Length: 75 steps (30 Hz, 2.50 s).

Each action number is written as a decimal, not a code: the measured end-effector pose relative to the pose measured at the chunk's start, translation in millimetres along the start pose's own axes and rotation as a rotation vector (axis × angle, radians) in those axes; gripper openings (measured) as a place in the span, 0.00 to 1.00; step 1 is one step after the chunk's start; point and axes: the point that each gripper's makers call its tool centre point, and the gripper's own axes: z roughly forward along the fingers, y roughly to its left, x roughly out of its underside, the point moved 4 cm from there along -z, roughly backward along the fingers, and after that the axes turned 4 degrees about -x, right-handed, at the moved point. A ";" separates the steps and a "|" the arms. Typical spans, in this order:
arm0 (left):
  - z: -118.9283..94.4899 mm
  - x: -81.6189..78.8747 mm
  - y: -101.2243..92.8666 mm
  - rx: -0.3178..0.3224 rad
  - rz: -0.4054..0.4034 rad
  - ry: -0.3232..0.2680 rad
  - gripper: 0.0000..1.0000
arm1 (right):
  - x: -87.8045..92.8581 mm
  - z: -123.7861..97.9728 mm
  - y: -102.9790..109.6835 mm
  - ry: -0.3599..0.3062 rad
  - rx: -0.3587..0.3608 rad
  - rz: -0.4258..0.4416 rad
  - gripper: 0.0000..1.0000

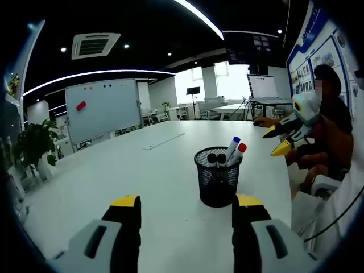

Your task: Pick up the whiteboard markers from the pen holder and place them facing the whiteboard neatly

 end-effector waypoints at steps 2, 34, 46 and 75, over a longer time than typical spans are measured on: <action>0.1 0.0 0.1 0.000 0.000 -0.001 0.66 | -0.3 0.1 0.6 0.000 -0.008 0.009 0.44; 1.3 -0.2 -7.6 0.012 0.090 0.004 0.68 | -26.9 8.9 19.8 -0.073 -0.121 0.139 0.43; 1.8 0.2 -6.3 0.009 0.093 -0.001 0.68 | -44.7 7.5 30.6 -0.130 -0.176 0.144 0.42; 2.6 1.1 -3.8 0.001 0.112 -0.012 0.68 | -68.8 13.4 49.8 -0.213 -0.210 0.014 0.42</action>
